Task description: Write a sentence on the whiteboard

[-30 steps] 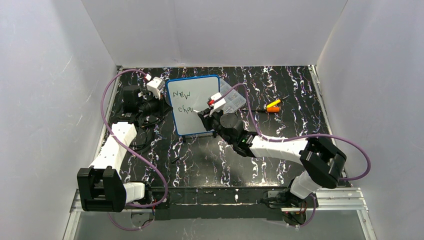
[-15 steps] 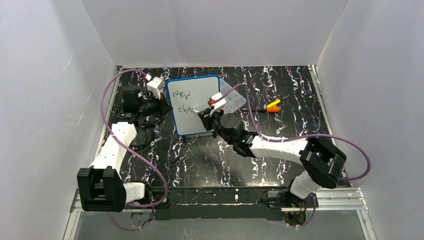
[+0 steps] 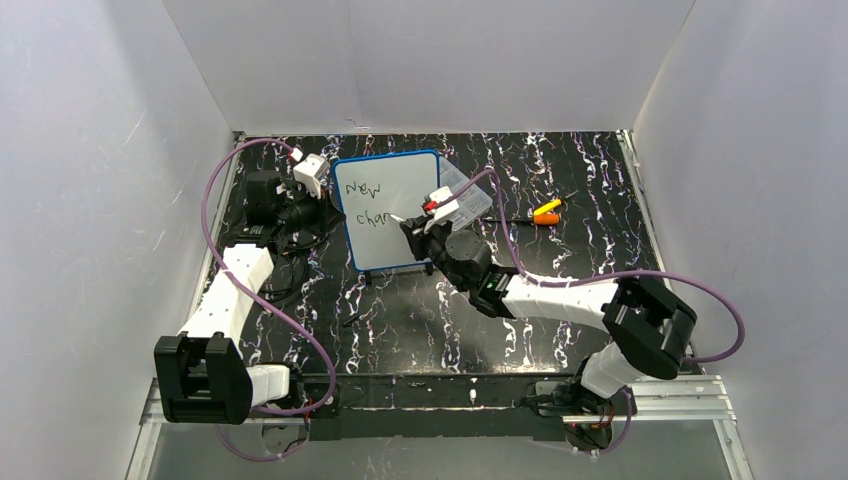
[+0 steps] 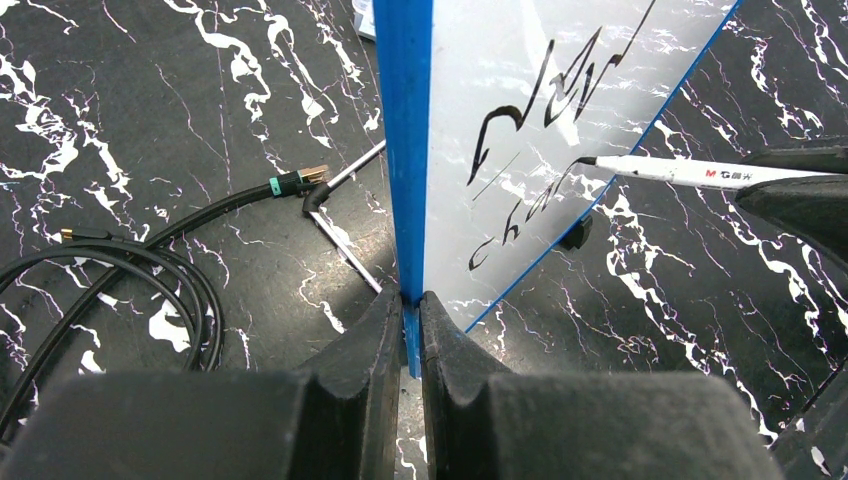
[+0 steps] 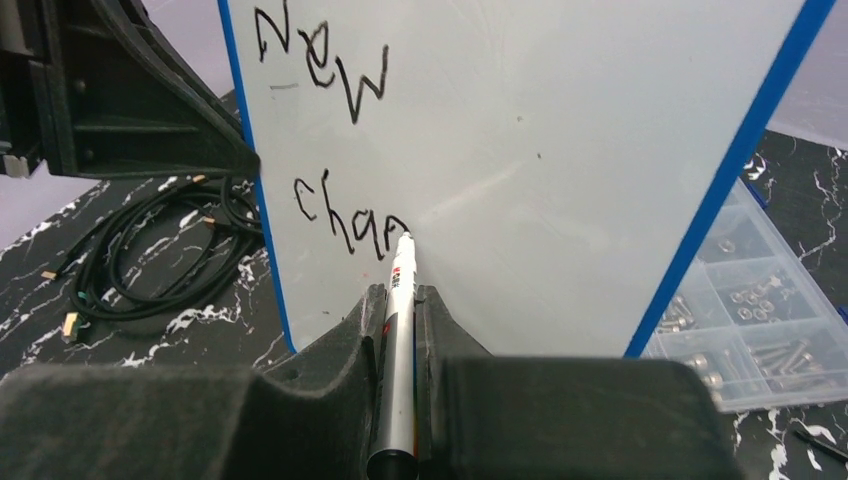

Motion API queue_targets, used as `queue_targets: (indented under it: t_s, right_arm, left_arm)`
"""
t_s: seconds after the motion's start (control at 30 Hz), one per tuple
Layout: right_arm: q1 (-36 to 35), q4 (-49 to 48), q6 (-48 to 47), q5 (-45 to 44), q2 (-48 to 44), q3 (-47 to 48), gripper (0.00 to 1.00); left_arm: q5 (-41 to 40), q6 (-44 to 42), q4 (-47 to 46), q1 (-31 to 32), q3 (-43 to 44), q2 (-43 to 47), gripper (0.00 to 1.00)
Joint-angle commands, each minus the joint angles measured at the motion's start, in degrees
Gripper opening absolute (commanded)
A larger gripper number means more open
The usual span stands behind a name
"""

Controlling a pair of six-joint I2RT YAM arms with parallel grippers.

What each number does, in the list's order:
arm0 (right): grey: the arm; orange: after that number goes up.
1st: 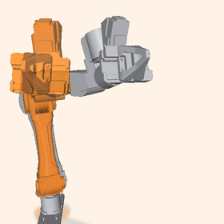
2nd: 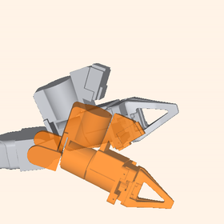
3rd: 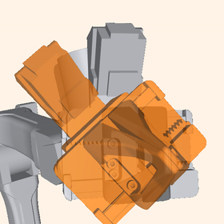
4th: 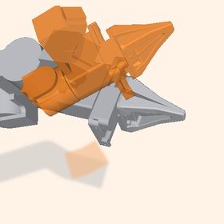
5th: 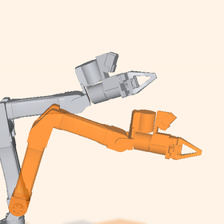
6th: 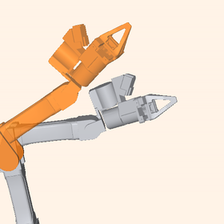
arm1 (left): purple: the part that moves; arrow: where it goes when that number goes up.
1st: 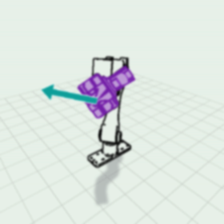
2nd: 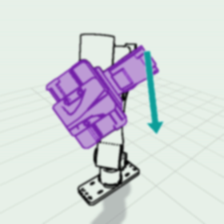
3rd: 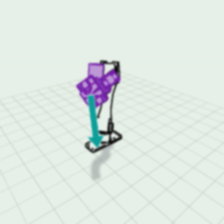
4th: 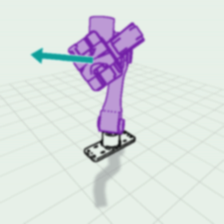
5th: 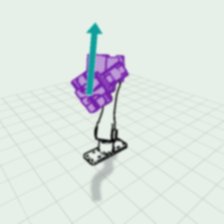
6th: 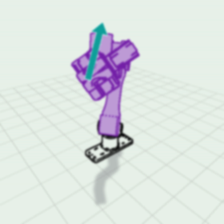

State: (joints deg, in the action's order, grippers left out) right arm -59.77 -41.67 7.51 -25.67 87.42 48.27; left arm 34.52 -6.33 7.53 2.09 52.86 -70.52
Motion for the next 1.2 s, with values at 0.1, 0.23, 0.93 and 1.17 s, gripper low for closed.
queue_targets:
  t_s: [0.1,0.23,0.93,1.17]
  right_arm:
    - [0.09,-1.26,1.03,-2.55,-2.04,-2.51,0.01]
    - [0.09,-0.53,1.82,-1.46,-1.40,-2.57,0.01]
    - [0.00,-4.50,0.15,-4.38,-5.43,-2.71,0.01]
    - [0.00,-4.85,-0.09,-4.09,-4.09,-1.96,0.01]
  left_arm:
    - [1.35,-0.07,-0.77,-0.02,-0.13,1.42,0.00]
    - [1.40,-0.04,-0.76,-0.06,-0.13,1.40,0.00]
    - [1.50,0.08,-0.79,-0.06,-0.12,1.26,0.00]
    - [1.62,0.06,-0.77,-0.06,0.01,1.09,0.00]
